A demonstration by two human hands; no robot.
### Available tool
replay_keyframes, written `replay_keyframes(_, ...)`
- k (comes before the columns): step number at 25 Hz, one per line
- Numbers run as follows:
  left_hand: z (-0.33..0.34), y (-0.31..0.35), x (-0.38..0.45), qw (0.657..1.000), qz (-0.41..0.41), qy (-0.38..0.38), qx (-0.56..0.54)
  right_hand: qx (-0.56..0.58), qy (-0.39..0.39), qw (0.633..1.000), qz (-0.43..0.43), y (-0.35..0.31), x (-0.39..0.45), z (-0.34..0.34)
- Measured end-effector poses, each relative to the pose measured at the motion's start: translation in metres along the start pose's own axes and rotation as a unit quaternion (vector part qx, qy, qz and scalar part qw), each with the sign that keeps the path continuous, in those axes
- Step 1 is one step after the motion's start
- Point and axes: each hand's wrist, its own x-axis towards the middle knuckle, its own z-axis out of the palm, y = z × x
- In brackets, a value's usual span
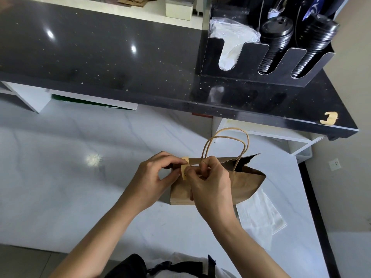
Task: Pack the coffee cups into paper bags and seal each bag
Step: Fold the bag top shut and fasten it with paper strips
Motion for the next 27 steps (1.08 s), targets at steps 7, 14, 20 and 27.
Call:
replay_keyframes(7, 0.000, 0.005, 0.002, 0.999, 0.005, 0.009, 0.046, -0.017, 0.015, 1.000, 0.009, 0.012, -0.005, -0.001)
replay_keyframes(14, -0.002, 0.004, 0.004, 0.997, 0.012, 0.001, 0.080, -0.038, 0.029, 0.999, -0.006, 0.013, -0.009, 0.004)
replay_keyframes(20, -0.003, 0.002, 0.002, 0.994, 0.005, -0.015, 0.111, -0.135, 0.023, 0.990, -0.044, 0.012, -0.009, 0.005)
replay_keyframes(27, -0.007, 0.006, 0.002, 0.991, 0.005, -0.017, 0.130, -0.172, 0.030, 0.985, -0.018, 0.017, -0.006, 0.002)
